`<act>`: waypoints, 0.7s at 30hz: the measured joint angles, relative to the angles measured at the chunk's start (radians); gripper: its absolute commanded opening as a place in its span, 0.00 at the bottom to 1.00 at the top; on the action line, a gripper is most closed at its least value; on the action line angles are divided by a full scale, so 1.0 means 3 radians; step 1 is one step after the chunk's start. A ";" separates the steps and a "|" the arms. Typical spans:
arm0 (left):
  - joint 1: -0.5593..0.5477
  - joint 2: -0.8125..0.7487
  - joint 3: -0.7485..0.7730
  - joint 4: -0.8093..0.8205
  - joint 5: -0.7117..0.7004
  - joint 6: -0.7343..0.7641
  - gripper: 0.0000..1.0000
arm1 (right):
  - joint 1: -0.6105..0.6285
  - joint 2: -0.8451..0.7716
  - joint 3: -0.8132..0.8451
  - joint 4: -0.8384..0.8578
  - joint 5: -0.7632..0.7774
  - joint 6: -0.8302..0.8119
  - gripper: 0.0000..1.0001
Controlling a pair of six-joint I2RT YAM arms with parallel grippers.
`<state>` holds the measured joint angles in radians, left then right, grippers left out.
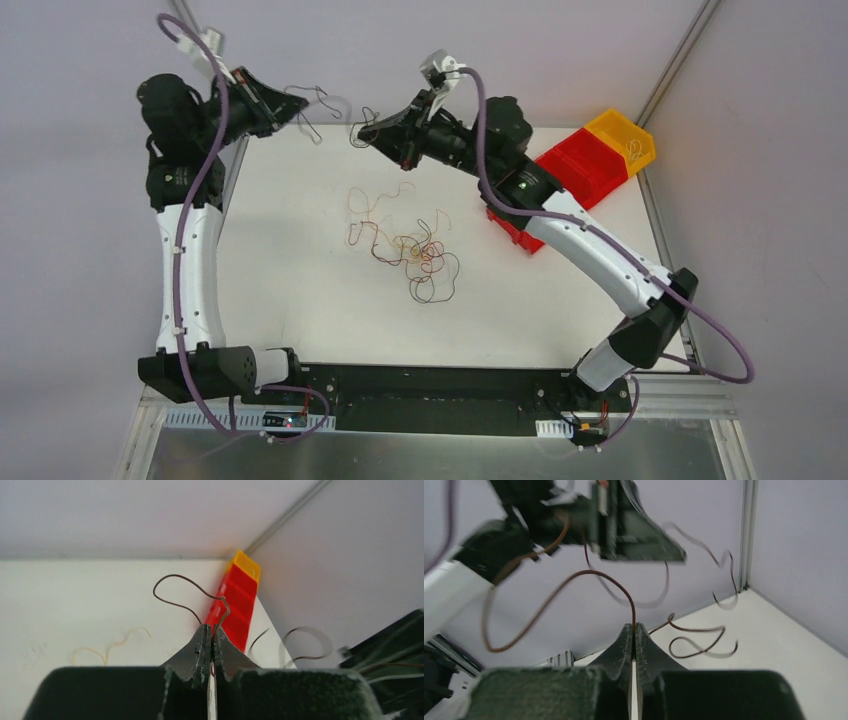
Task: Untangle the cables
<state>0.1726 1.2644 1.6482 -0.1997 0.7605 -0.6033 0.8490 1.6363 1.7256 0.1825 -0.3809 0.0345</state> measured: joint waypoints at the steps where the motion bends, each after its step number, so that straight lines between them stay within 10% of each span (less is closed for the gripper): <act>1: -0.0061 0.0032 -0.0112 -0.0025 0.0086 0.0031 0.00 | -0.0005 -0.0097 0.0000 0.0025 -0.0004 -0.0010 0.00; 10: -0.1068 0.0247 -0.0483 0.0057 0.0444 0.0057 0.00 | -0.0324 -0.0282 -0.0168 -0.0285 0.0027 -0.0036 0.00; 21: -0.2139 0.1863 0.0704 0.0524 0.0146 -0.0388 0.00 | -0.1743 -0.0927 -0.0750 -0.1442 0.0262 0.0135 0.00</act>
<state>-0.4690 1.8233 1.8595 -0.0425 0.8043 -0.7197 0.3260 1.3582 1.5005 -0.2501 -0.3023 0.0750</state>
